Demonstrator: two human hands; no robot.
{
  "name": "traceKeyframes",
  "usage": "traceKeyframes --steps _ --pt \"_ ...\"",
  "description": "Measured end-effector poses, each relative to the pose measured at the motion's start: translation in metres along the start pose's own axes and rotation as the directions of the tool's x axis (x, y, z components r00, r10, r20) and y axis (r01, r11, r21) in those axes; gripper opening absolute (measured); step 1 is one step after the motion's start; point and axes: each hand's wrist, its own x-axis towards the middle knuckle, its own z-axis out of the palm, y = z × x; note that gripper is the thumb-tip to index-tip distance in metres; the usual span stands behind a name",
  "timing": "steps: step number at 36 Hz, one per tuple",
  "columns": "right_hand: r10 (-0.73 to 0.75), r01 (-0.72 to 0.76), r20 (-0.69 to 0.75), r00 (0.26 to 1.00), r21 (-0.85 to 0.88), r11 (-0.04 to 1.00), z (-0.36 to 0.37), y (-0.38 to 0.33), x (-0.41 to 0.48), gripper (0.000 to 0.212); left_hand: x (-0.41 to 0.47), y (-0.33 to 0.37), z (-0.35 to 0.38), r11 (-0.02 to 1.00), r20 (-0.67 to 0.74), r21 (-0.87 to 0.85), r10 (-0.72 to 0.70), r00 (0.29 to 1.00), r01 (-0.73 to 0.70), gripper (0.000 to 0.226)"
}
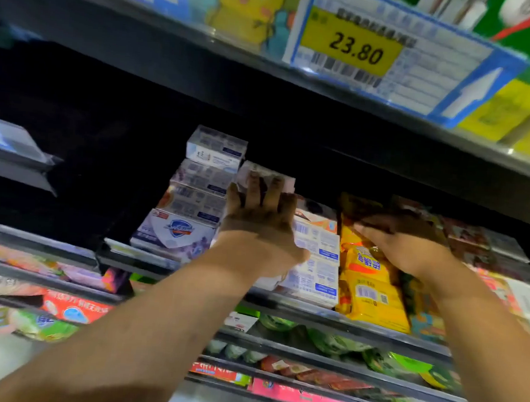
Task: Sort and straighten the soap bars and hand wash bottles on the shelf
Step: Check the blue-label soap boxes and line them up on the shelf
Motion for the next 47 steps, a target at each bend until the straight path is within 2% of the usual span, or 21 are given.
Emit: traceKeyframes --steps 2,4,6,9,11,13,14,16,18,20,22,24,28,32,35,37,39,40,42,43,47 --pt "-0.001 0.000 -0.005 1.000 -0.022 1.000 0.000 -0.004 -0.002 0.050 0.001 -0.004 -0.002 0.999 -0.071 0.041 -0.026 0.997 0.029 0.099" --pt "-0.028 0.026 -0.026 0.999 -0.049 0.998 -0.001 -0.011 -0.006 0.064 -0.002 -0.011 -0.009 0.992 0.063 -0.125 -0.008 0.998 0.016 0.094" --pt "-0.071 0.070 -0.075 0.995 -0.023 0.997 -0.003 -0.021 -0.010 0.055 -0.001 -0.014 -0.025 0.966 0.115 -0.259 0.019 0.993 0.012 0.086" --pt "-0.124 0.130 -0.103 0.987 0.054 0.990 0.000 -0.037 -0.013 0.036 -0.006 -0.024 -0.041 0.967 -0.085 -0.253 -0.025 0.996 0.002 0.065" --pt "-0.170 0.174 -0.063 0.983 0.069 0.982 0.003 -0.049 -0.011 0.033 -0.015 -0.039 -0.046 0.984 -0.271 -0.162 -0.122 0.955 0.080 0.052" --pt "-0.190 0.191 -0.032 0.981 0.041 0.981 0.006 -0.065 -0.010 0.025 -0.025 -0.061 -0.045 0.979 -0.371 -0.098 -0.202 0.907 0.178 0.043" --pt "-0.218 0.219 -0.069 0.973 0.010 0.976 0.008 -0.074 -0.008 0.024 -0.028 -0.074 -0.042 0.971 -0.359 -0.066 -0.240 0.902 0.232 0.042" --pt "-0.321 0.312 -0.163 0.933 -0.074 0.947 0.011 -0.091 -0.002 0.034 -0.030 -0.099 -0.027 0.945 -0.247 -0.043 -0.326 0.913 0.325 0.048" --pt "-0.390 0.378 -0.170 0.905 -0.098 0.920 0.013 -0.109 0.003 0.039 -0.027 -0.118 -0.011 0.925 -0.075 -0.060 -0.379 0.923 0.375 0.066" --pt "-0.450 0.437 -0.155 0.880 -0.113 0.893 0.020 -0.127 0.013 0.044 -0.025 -0.131 0.004 0.909 0.030 -0.132 -0.396 0.918 0.396 0.075" --pt "-0.474 0.458 -0.142 0.869 -0.133 0.879 0.028 -0.147 0.023 0.054 -0.024 -0.136 0.014 0.908 0.036 -0.187 -0.376 0.926 0.376 0.077" --pt "-0.501 0.484 -0.161 0.850 -0.135 0.865 0.037 -0.163 0.033 0.065 -0.025 -0.135 0.017 0.921 -0.009 -0.164 -0.360 0.933 0.354 0.077" --pt "-0.535 0.543 -0.194 0.822 -0.015 0.840 0.051 -0.184 0.060 0.078 -0.025 -0.137 0.021 0.920 0.002 -0.167 -0.358 0.934 0.354 0.074" --pt "-0.531 0.538 -0.130 0.837 0.026 0.842 0.054 -0.196 0.093 0.095 -0.027 -0.139 0.019 0.960 0.041 0.000 -0.279 0.959 0.279 0.061" --pt "-0.483 0.485 -0.066 0.873 0.221 0.846 0.057 -0.203 0.107 0.102 -0.030 -0.130 0.011 0.961 0.086 0.065 -0.275 0.957 0.270 0.050" --pt "-0.472 0.469 -0.050 0.880 0.246 0.849 0.057 -0.208 0.110 0.103 -0.028 -0.129 0.011 0.953 0.104 0.042 -0.304 0.947 0.301 0.057" --pt "-0.454 0.455 -0.041 0.890 0.160 0.876 0.057 -0.211 0.111 0.103 -0.026 -0.132 0.012 0.951 0.125 0.027 -0.308 0.943 0.307 0.067" --pt "-0.442 0.443 -0.041 0.896 0.114 0.889 0.057 -0.213 0.111 0.102 -0.025 -0.132 0.012 0.955 0.137 0.053 -0.296 0.945 0.292 0.063" --pt "-0.420 0.425 -0.069 0.905 0.091 0.900 0.058 -0.214 0.112 0.092 -0.025 -0.133 0.012 0.961 0.150 0.096 -0.272 0.950 0.260 0.046" --pt "-0.419 0.428 -0.095 0.903 0.098 0.899 0.058 -0.214 0.112 0.083 -0.025 -0.134 0.013 0.960 0.140 0.097 -0.273 0.952 0.261 0.045" --pt "-0.440 0.472 -0.219 0.871 0.128 0.872 0.061 -0.211 0.107 0.062 -0.020 -0.139 0.018 0.955 0.147 0.109 -0.291 0.945 0.277 0.063"
